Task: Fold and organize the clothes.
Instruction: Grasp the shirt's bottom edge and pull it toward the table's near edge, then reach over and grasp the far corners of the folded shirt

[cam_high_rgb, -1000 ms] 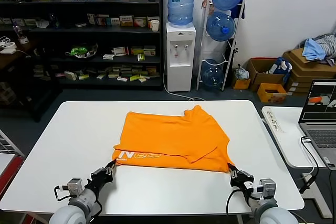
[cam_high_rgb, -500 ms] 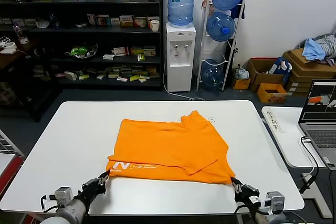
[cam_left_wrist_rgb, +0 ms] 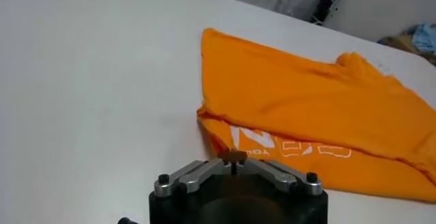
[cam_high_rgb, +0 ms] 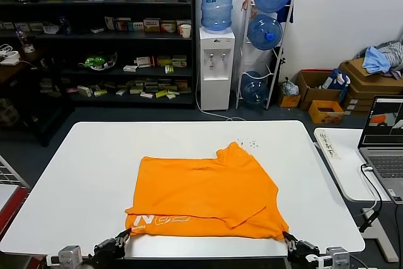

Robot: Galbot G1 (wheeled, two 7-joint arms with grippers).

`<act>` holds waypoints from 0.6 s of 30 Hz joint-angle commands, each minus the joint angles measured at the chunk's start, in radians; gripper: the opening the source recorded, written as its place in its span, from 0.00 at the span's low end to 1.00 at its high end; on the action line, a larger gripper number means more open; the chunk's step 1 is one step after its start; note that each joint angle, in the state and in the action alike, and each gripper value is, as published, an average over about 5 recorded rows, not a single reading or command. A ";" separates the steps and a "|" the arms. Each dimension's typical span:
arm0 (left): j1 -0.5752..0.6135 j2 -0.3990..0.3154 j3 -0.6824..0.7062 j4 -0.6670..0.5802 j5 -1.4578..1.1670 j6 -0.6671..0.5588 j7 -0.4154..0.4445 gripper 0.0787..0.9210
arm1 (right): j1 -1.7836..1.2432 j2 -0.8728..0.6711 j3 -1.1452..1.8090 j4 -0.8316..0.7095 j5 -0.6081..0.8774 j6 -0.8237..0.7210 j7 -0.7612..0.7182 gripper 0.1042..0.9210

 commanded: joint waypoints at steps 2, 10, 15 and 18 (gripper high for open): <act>0.039 0.011 -0.010 -0.035 0.007 0.006 -0.027 0.03 | -0.021 -0.010 0.008 0.015 -0.010 0.018 0.007 0.07; -0.152 0.028 -0.040 -0.097 -0.001 -0.002 -0.011 0.29 | 0.105 -0.040 0.042 0.055 -0.080 0.132 -0.127 0.34; -0.369 0.056 0.006 0.026 -0.046 0.000 -0.004 0.46 | 0.409 -0.048 -0.034 -0.023 -0.017 0.116 -0.099 0.52; -0.521 0.062 0.060 0.148 -0.097 0.009 0.003 0.57 | 0.647 -0.023 -0.149 -0.122 0.038 0.075 -0.045 0.63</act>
